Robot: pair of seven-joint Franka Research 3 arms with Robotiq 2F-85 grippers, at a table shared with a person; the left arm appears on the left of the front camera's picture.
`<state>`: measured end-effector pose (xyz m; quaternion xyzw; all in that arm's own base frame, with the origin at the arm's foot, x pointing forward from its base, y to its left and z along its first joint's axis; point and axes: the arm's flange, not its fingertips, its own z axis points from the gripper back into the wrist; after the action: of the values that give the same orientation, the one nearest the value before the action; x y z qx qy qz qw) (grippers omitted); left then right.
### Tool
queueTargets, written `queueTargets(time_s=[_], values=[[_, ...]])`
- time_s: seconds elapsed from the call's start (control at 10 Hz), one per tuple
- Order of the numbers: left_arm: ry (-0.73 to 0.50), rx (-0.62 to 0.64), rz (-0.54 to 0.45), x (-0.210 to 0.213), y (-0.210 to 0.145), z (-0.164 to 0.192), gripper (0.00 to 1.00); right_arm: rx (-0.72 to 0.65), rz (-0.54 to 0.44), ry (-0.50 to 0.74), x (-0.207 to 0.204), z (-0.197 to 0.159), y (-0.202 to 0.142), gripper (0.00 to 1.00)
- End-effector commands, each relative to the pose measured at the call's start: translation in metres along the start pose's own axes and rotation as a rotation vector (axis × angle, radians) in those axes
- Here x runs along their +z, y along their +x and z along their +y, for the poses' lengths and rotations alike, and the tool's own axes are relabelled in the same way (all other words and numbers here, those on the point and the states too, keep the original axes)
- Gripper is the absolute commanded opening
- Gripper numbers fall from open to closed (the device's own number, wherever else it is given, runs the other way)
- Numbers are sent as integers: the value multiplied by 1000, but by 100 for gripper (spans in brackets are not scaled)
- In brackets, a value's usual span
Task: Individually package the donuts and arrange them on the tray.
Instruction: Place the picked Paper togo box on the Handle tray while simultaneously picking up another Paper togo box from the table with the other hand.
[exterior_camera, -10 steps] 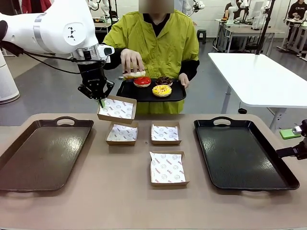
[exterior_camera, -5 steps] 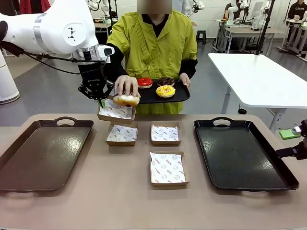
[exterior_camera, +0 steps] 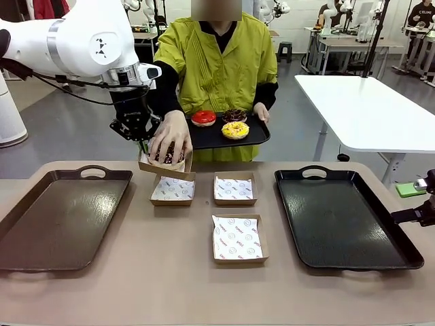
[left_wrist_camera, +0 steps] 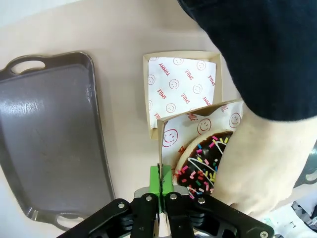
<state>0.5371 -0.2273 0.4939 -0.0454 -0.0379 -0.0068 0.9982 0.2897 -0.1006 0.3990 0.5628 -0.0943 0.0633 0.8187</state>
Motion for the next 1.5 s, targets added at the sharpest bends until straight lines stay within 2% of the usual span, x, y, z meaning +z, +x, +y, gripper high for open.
queueTargets(time_s=[0.0,0.8,1.0,1.1,1.4], values=[[8,12,-2,1,-7,2,0,15,-14,23,0,-1,3,100],[0,-1,0,0,0,-1,1,0,0,0,0,0,0,100],[-17,-41,18,12,-9,16,1,-20,19,-87,-20,14,18,100],[-24,-48,21,21,-22,29,1,-15,60,-163,-37,27,28,100],[40,-96,74,40,-63,85,1,-25,160,-380,-105,74,67,100]])
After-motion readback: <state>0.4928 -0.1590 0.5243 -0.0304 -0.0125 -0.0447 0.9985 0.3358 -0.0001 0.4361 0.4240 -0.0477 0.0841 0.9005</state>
